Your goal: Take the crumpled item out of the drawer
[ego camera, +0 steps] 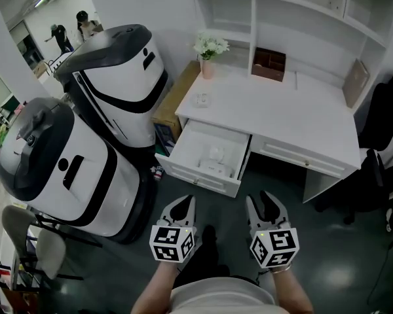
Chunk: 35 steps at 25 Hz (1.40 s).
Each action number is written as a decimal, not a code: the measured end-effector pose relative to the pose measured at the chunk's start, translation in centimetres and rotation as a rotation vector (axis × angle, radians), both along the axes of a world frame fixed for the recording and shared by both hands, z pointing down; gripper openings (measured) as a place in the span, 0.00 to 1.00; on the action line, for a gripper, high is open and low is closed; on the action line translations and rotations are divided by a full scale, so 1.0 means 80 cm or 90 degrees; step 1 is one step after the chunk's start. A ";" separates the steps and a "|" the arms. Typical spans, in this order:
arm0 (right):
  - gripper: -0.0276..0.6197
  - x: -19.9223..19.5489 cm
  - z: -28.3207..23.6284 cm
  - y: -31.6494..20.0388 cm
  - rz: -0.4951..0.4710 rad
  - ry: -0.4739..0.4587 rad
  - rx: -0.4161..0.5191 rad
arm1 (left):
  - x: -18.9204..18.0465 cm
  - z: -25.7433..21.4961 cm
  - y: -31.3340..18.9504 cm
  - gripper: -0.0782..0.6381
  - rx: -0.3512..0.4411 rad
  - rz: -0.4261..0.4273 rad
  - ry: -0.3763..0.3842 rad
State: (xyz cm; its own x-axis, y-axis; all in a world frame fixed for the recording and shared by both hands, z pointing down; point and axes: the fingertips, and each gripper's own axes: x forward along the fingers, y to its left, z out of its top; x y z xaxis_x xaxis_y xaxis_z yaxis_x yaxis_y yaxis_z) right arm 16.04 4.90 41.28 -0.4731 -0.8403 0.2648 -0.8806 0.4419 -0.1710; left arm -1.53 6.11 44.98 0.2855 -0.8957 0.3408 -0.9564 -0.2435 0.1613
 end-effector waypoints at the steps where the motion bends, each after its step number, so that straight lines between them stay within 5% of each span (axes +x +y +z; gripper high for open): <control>1: 0.26 -0.004 0.002 -0.011 0.001 0.002 -0.004 | -0.004 0.001 -0.011 0.10 -0.002 0.001 0.001; 18: 0.26 -0.067 -0.012 -0.160 0.025 0.021 -0.003 | -0.069 0.002 -0.161 0.10 -0.010 0.027 0.026; 35: 0.26 -0.099 -0.029 -0.202 0.032 0.019 0.025 | -0.105 0.005 -0.207 0.10 -0.006 0.034 0.038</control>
